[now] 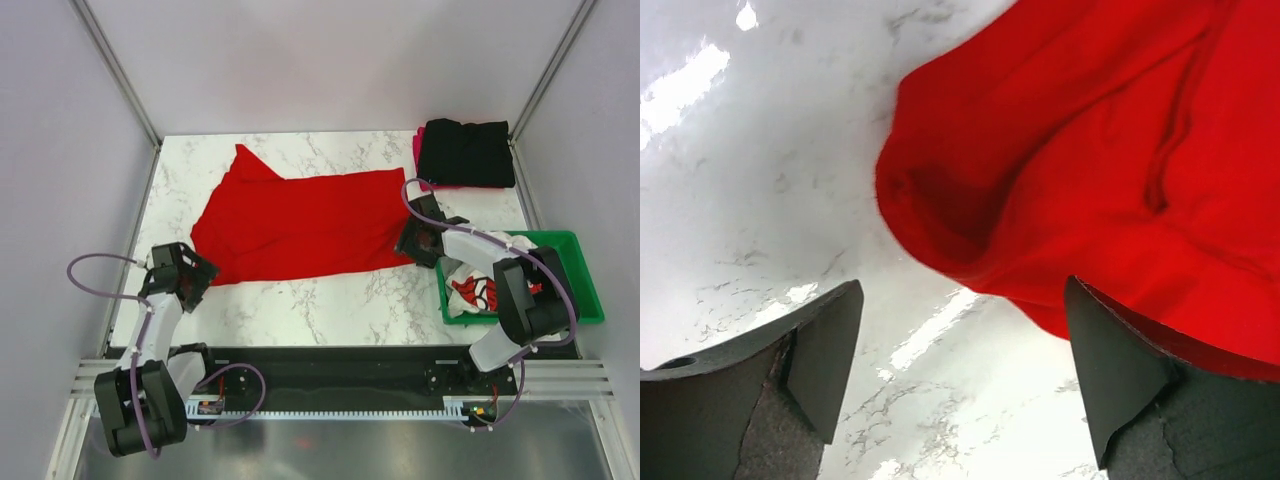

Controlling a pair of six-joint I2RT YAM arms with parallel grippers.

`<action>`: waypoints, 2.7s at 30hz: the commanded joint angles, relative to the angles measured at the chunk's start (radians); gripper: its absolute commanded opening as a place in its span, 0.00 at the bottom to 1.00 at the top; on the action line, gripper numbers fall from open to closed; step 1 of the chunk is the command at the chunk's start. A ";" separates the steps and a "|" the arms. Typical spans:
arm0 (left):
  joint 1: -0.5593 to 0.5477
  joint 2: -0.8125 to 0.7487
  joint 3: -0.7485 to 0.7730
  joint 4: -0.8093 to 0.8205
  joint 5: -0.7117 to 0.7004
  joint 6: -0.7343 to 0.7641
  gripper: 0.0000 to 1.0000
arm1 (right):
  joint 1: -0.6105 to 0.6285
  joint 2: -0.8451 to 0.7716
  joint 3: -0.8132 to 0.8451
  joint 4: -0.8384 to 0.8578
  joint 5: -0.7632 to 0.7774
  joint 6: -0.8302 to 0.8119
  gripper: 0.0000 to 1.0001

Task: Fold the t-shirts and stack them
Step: Fold the tshirt

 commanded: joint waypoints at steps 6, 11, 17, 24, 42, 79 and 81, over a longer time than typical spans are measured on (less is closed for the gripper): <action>0.006 0.116 -0.042 0.170 -0.053 -0.107 0.80 | -0.014 0.056 0.008 0.014 0.117 0.013 0.47; 0.005 0.185 -0.004 0.216 -0.078 -0.092 0.62 | -0.015 0.060 -0.004 0.011 0.121 0.000 0.23; 0.017 0.207 0.110 0.186 -0.104 -0.081 0.02 | -0.026 0.057 0.042 -0.013 0.112 -0.024 0.00; 0.060 0.366 0.606 -0.029 0.037 -0.005 0.02 | -0.052 0.136 0.467 -0.256 0.087 -0.102 0.00; 0.281 0.059 0.136 -0.052 0.129 0.009 0.02 | 0.015 -0.171 -0.090 -0.121 0.015 -0.018 0.00; -0.124 1.019 1.258 0.008 0.209 0.258 0.79 | 0.083 0.000 0.410 -0.208 0.017 -0.239 0.98; -0.124 1.209 1.439 -0.009 0.250 0.256 0.74 | 0.083 0.001 0.372 -0.176 0.000 -0.243 0.98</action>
